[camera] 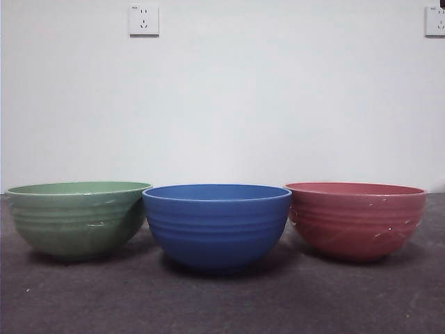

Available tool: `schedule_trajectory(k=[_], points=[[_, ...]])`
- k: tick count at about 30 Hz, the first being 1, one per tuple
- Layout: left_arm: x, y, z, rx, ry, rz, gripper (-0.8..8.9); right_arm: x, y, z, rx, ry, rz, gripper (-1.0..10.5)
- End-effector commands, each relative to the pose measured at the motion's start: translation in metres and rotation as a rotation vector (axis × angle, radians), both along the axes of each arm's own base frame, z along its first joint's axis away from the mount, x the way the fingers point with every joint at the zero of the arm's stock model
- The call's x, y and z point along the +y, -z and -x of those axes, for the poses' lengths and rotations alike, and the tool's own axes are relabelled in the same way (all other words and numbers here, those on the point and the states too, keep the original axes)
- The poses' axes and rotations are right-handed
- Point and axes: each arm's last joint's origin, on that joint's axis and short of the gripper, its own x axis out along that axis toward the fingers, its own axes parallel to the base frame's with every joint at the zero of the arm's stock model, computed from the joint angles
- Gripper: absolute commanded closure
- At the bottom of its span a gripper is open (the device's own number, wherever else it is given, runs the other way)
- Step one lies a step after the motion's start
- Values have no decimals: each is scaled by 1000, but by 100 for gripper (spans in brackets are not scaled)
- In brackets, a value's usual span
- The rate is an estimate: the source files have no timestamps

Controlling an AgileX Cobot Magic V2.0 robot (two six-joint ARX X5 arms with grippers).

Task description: Pick up the green bowl on the top,put the green bowl on the left,pick up the red bowl in the middle,put the red bowl on the right

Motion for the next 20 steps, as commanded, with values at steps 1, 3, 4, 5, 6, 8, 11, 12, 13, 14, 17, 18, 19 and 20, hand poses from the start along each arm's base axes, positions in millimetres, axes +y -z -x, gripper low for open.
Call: schedule_trajectory(k=[1, 3, 4, 5, 6, 8, 11, 12, 13, 14, 17, 18, 19, 20], points=[[0, 5, 0, 17, -6, 6, 816, 0, 3, 0, 3, 3, -4, 945], [0, 5, 0, 17, -6, 6, 816, 0, 3, 0, 3, 3, -4, 945], [0, 5, 0, 17, -6, 6, 816, 0, 3, 0, 3, 3, -4, 945], [0, 5, 0, 17, -6, 6, 816, 0, 3, 0, 3, 3, -4, 945], [0, 5, 0, 17, -6, 6, 816, 0, 3, 0, 3, 3, -4, 945], [0, 5, 0, 17, -6, 6, 816, 0, 3, 0, 4, 2, -4, 945], [0, 5, 0, 17, -6, 6, 816, -2, 1, 3, -21, 12, 19, 945], [0, 5, 0, 17, -6, 6, 816, -6, 0, 5, -36, 39, 31, 945], [0, 5, 0, 17, -6, 6, 816, -10, 0, 8, -42, 63, 38, 945], [0, 5, 0, 17, -6, 6, 816, -14, 2, 10, -42, 75, 43, 945], [0, 5, 0, 17, -6, 6, 816, -25, 19, 15, -43, 71, 27, 945], [0, 5, 0, 17, -6, 6, 816, -28, 27, 15, -40, 70, 22, 945], [0, 5, 0, 17, -6, 6, 816, -32, 39, 16, -37, 86, 20, 945], [0, 5, 0, 17, -6, 6, 816, -34, 49, 16, -30, 102, 19, 945]])
